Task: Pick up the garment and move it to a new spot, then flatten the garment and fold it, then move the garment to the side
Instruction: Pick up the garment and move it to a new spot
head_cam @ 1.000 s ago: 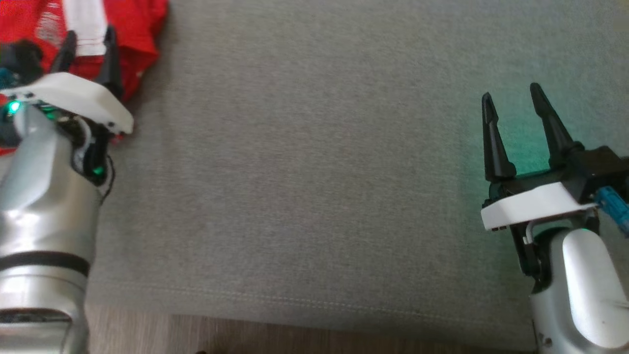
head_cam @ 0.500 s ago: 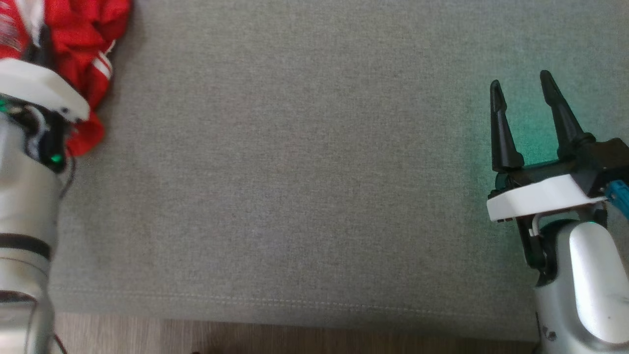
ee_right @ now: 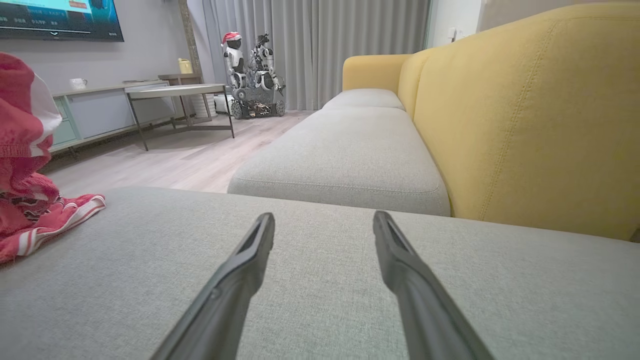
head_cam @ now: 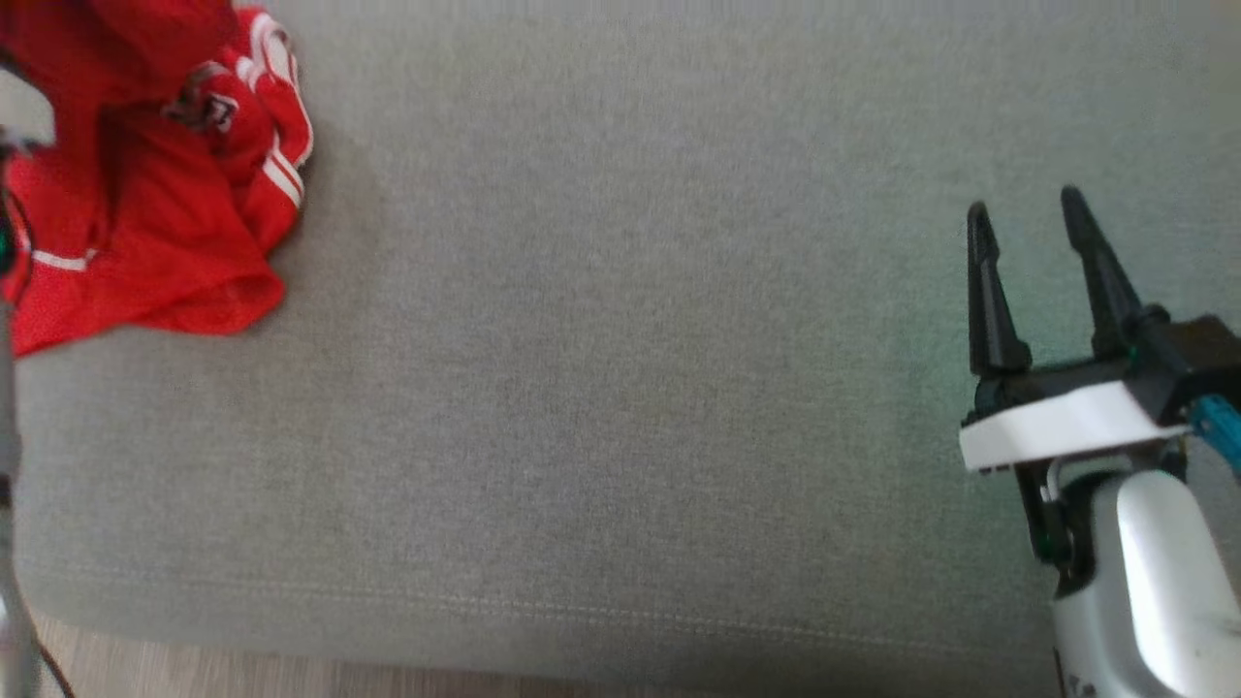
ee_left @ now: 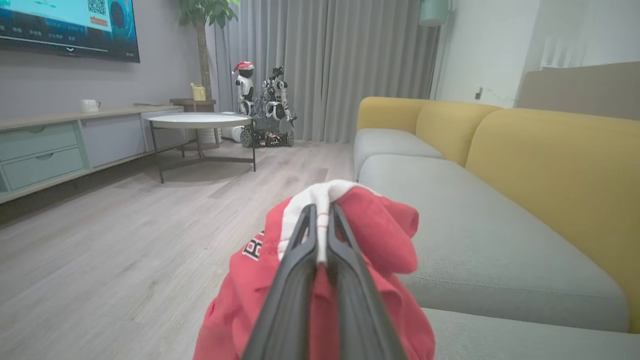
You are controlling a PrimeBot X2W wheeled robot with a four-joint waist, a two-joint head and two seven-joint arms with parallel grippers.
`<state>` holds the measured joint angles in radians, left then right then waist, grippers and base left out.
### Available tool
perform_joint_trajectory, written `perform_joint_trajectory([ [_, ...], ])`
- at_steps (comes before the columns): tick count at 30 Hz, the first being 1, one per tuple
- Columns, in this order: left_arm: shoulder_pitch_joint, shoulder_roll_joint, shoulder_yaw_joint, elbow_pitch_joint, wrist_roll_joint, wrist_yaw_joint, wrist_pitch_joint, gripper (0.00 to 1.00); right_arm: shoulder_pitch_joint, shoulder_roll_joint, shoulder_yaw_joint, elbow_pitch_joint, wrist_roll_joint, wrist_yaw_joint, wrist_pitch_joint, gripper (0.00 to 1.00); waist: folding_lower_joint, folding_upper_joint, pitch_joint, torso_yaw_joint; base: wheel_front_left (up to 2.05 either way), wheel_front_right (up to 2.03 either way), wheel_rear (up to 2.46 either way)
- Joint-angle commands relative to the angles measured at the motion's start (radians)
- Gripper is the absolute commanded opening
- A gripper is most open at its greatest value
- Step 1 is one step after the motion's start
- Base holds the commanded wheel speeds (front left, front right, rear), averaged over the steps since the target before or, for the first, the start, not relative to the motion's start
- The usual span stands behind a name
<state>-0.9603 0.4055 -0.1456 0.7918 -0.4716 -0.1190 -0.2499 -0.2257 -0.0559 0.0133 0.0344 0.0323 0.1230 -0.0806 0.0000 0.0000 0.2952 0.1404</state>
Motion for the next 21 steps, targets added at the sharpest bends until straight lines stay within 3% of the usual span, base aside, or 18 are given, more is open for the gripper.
perform_joint_trajectory([
  [1, 0.026, 0.060, 0.033, -0.068, 0.011, 0.006, -0.012, 0.00, 0.012, 0.005, 0.018, -0.028, 0.012, 0.008, -0.007, 1.00, 0.0000, 0.0000, -0.049, -0.003, 0.00, 0.00, 0.00],
  [8, 0.307, 0.029, 0.042, -0.333, 0.019, 0.068, -0.006, 0.00, 0.092, 0.005, 0.004, -0.040, 0.048, 0.008, -0.009, 1.00, 0.0000, 0.0000, -0.158, -0.032, 0.00, 0.00, 0.00],
  [14, 0.570, -0.019, -0.006, -0.630, 0.027, 0.139, 0.064, 0.00, 0.166, 0.006, -0.013, -0.075, 0.084, 0.008, 0.000, 1.00, 0.0000, 0.0000, -0.224, -0.068, 0.00, 0.00, 0.00],
  [18, 0.662, -0.047, -0.065, -0.784, 0.051, 0.172, 0.115, 0.00, 0.194, 0.006, -0.021, -0.103, 0.103, 0.008, 0.009, 1.00, 0.0000, 0.0000, -0.238, -0.111, 0.00, 0.00, 0.00],
  [21, 0.675, -0.075, -0.115, -0.836, 0.056, 0.171, 0.146, 0.00, 0.196, 0.006, -0.011, -0.120, 0.114, 0.008, 0.015, 1.00, 0.0000, 0.0000, -0.232, -0.164, 0.00, 0.00, 0.00],
])
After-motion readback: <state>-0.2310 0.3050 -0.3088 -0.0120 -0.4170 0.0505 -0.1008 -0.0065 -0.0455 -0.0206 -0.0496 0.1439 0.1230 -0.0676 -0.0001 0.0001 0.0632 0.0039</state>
